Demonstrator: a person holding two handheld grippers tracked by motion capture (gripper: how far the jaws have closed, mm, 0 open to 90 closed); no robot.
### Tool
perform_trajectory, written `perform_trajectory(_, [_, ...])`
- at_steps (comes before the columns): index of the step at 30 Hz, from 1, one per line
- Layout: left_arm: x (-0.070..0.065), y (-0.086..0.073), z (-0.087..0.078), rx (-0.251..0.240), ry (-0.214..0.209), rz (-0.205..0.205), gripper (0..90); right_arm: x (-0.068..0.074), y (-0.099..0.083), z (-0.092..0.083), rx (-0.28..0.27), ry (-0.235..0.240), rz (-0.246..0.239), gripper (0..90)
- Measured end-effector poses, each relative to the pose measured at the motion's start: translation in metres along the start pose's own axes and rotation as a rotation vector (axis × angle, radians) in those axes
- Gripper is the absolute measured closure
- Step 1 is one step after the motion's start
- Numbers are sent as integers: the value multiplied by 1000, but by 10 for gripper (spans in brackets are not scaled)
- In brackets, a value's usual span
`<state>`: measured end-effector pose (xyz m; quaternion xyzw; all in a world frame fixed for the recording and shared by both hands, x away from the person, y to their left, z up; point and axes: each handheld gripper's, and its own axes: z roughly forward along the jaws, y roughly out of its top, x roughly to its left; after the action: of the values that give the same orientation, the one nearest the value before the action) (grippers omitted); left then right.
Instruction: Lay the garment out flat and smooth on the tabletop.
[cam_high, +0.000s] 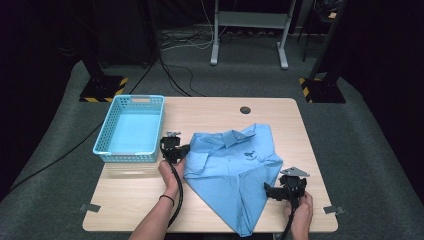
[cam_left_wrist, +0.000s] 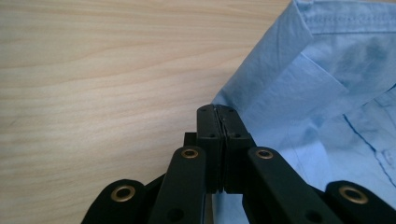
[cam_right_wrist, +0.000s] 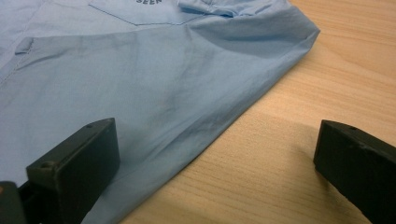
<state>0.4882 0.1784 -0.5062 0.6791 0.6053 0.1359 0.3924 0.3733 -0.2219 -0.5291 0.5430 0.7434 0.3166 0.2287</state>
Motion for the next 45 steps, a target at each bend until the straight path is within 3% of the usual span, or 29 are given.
perform_trajectory(5, [9,-3,2,13,10,-46,874,0,0,0,0,0,0,0])
perform_trajectory(14, [15,-7,3,26,20,-46,833,0,0,0,0,0,0,0])
perform_trajectory(15, [15,-7,3,27,18,-47,802,0,0,0,0,0,0,0])
perform_trajectory(16, [15,-7,2,32,4,-44,665,0,0,0,0,-1,0,0])
perform_trajectory(17, [15,-7,2,32,4,-44,616,0,0,0,0,-1,0,0])
perform_trajectory(18, [12,-6,2,36,0,-36,616,0,0,0,0,-1,1,0])
perform_trajectory(20, [7,-6,0,40,2,-4,491,0,0,0,0,-2,1,0])
perform_trajectory(26, [-8,-8,-2,43,-9,44,263,0,0,0,0,-2,2,0])
perform_trajectory(27, [-13,-10,-4,45,-16,79,263,0,0,0,-1,-5,4,0])
perform_trajectory(30, [-21,-13,-7,41,-33,120,189,1,0,0,-1,-11,13,0])
perform_trajectory(31, [-25,-15,-8,46,-38,151,160,1,-1,-1,-1,-13,15,0])
perform_trajectory(35, [-31,-19,-13,35,-43,191,135,2,-1,-1,-1,-14,16,0])
perform_trajectory(37, [-36,-22,-19,17,-23,234,105,2,-1,-1,-1,-14,16,0])
perform_trajectory(39, [-38,-24,-24,4,-22,248,87,2,-1,-1,-1,-14,15,0])
perform_trajectory(42, [-40,-26,-28,9,-39,252,73,2,-1,-1,-1,-14,15,0])
perform_trajectory(45, [-44,-29,-33,44,-56,281,63,0,-1,-1,-1,-6,8,0])
